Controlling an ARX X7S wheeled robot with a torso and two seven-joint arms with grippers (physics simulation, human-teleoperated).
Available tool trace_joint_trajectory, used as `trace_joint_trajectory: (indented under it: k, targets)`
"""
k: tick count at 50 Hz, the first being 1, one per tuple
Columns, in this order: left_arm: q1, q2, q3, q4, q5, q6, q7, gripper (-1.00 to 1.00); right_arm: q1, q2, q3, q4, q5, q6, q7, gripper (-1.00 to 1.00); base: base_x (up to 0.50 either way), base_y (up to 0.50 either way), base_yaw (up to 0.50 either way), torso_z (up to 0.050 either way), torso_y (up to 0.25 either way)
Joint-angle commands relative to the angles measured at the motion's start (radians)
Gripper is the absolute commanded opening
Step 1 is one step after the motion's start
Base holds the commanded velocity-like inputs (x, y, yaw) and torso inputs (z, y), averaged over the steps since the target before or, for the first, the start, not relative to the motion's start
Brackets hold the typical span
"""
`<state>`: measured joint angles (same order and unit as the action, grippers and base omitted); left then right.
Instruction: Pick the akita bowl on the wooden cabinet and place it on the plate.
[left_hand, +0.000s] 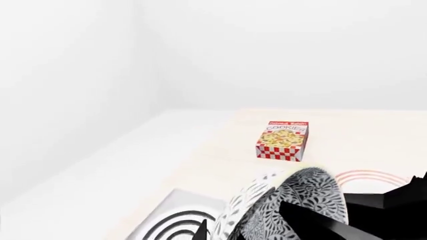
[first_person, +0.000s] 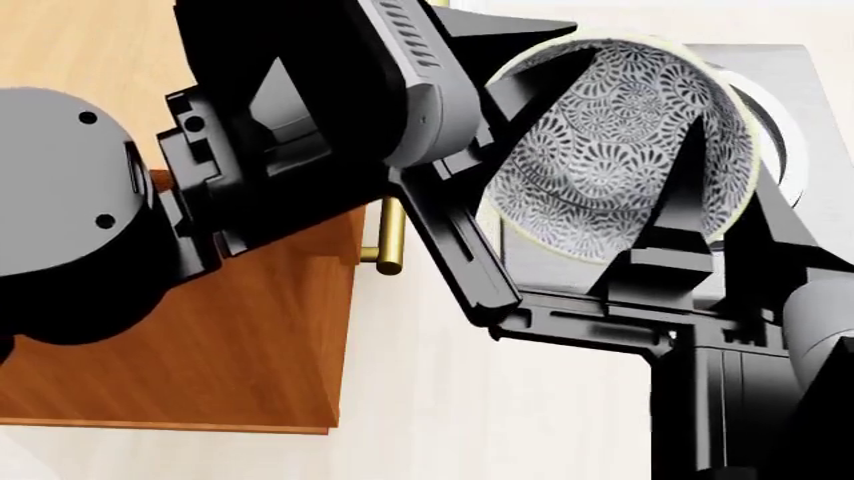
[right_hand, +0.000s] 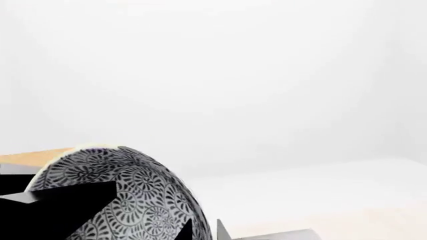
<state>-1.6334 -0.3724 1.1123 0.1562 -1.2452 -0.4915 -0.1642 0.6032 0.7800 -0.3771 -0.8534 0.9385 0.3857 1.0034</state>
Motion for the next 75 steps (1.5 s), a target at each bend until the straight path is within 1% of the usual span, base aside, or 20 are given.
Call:
trace_joint_trajectory:
  k: [1,8,9,10,15,19,28,44,60,69,75]
  targets:
    - [-0.011,-0.010,-0.031,-0.011,0.035,-0.003,-0.032,-1.00,0.053,0.004,0.008,0.018,0.032,0.136,0.148,-1.00,0.00,0.00,0.00,0.000,0.000]
    - [-0.015,-0.007,-0.030,-0.022,0.031,-0.016,-0.047,-1.00,0.100,0.032,0.008,-0.023,0.069,0.212,0.221,-1.00,0.00,0.00,0.00,0.000,0.001]
    - [-0.015,-0.008,-0.027,-0.020,0.034,-0.017,-0.047,1.00,0.113,0.037,-0.004,-0.033,0.054,0.237,0.235,-1.00,0.00,0.00,0.00,0.000,0.000]
    - [-0.016,-0.006,-0.028,-0.027,0.014,-0.025,-0.032,1.00,0.115,0.037,-0.006,-0.040,0.051,0.245,0.247,-1.00,0.00,0.00,0.00,0.000,0.000]
    - [-0.017,-0.008,-0.022,-0.028,0.014,-0.033,-0.025,1.00,0.124,0.037,-0.011,-0.049,0.058,0.258,0.256,-1.00,0.00,0.00,0.00,0.000,0.000]
    - [-0.014,-0.012,-0.028,-0.033,-0.016,-0.044,-0.017,1.00,0.128,0.036,-0.013,-0.051,0.055,0.263,0.263,-1.00,0.00,0.00,0.00,0.000,0.000]
    - [-0.011,-0.016,-0.026,-0.033,-0.019,-0.048,-0.016,1.00,0.110,0.045,0.001,-0.053,0.064,0.249,0.266,-1.00,0.00,0.00,0.00,0.000,0.000]
    - [-0.013,-0.017,-0.039,-0.037,-0.044,-0.055,-0.020,1.00,-0.008,0.081,0.084,-0.007,0.047,0.149,0.271,-1.00,0.00,0.00,0.00,0.001,0.001]
    - [-0.023,-0.011,-0.047,-0.044,-0.052,-0.059,-0.030,1.00,-0.171,0.152,0.248,-0.013,0.075,0.029,0.323,-1.00,0.00,0.00,0.00,0.000,0.000]
    - [-0.016,-0.014,-0.056,-0.048,-0.062,-0.054,-0.033,1.00,-0.272,0.157,0.339,-0.004,0.094,-0.060,0.309,-1.00,0.00,0.00,0.00,0.000,0.001]
    - [-0.012,-0.017,-0.058,-0.046,-0.067,-0.053,-0.036,1.00,-0.388,0.145,0.443,0.007,0.126,-0.159,0.272,-1.00,0.00,0.00,0.00,0.000,0.000]
